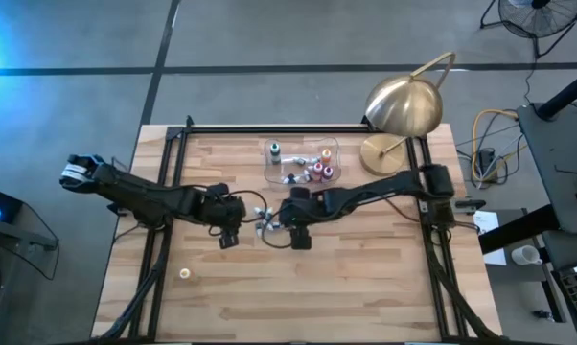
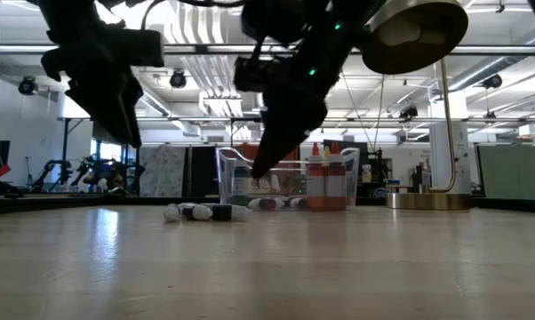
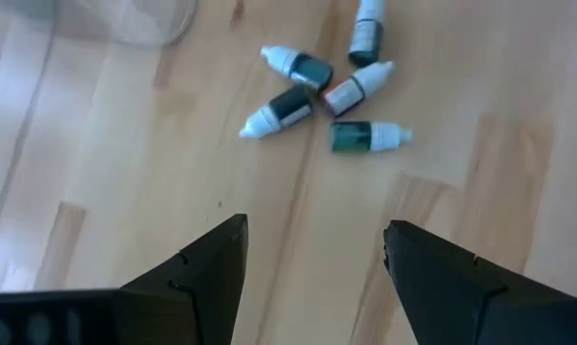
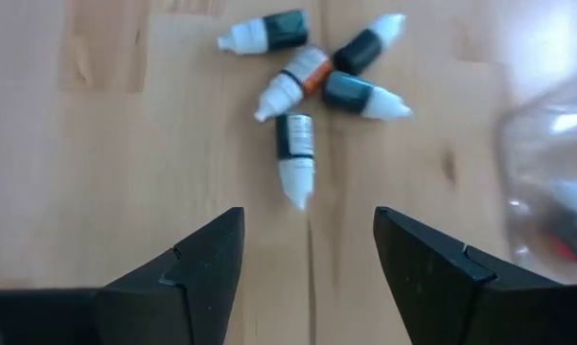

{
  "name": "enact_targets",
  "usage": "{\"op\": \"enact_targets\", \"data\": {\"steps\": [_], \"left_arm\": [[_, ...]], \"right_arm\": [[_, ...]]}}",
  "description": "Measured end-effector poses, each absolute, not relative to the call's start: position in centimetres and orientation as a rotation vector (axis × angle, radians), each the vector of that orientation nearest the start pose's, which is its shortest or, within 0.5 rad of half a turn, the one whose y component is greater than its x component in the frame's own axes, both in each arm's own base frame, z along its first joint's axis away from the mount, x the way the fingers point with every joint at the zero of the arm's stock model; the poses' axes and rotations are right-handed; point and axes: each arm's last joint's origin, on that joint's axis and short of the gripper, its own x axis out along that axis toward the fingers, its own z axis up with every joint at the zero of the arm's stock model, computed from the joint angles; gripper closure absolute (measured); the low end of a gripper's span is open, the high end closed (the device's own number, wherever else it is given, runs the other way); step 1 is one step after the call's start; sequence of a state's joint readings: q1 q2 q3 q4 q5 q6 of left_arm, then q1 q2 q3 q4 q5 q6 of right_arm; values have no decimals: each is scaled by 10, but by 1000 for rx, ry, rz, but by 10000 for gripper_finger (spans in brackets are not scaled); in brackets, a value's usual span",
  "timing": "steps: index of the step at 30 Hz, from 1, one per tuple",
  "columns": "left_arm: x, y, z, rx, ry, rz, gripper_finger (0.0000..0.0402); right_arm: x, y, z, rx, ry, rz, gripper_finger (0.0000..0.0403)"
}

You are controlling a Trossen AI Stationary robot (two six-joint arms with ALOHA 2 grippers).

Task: Pick & Place food coloring
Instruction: Put the small black food coloring bottle into the transparent bin

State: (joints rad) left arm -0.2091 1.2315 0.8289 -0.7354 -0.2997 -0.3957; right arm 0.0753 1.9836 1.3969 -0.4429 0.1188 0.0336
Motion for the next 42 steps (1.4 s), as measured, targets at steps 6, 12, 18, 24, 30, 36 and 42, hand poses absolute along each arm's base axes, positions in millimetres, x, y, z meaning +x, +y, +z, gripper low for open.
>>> {"op": "enact_targets", "data": {"steps": [6, 12, 18, 24, 30, 36, 42], "left_arm": [[199, -32, 213, -67, 1063, 342, 184], [180, -28, 205, -77, 1050, 345, 184], [168, -25, 207, -89, 1012, 346, 184], [167, -25, 209, -87, 969, 333, 184], [180, -27, 210, -87, 925, 201, 184], [188, -26, 209, -71, 897, 188, 184], [201, -31, 203, -1, 895, 20, 184]], "right_arm": [[441, 32, 158, -98, 1029, -38, 179], [457, 24, 137, 11, 1084, -63, 202], [461, 20, 128, 61, 1127, -88, 283], [462, 5, 169, 27, 1073, -254, 361], [434, -29, 279, -6, 811, -554, 326], [402, -49, 314, 59, 819, -571, 199], [354, -29, 378, 50, 699, -628, 134]]}}
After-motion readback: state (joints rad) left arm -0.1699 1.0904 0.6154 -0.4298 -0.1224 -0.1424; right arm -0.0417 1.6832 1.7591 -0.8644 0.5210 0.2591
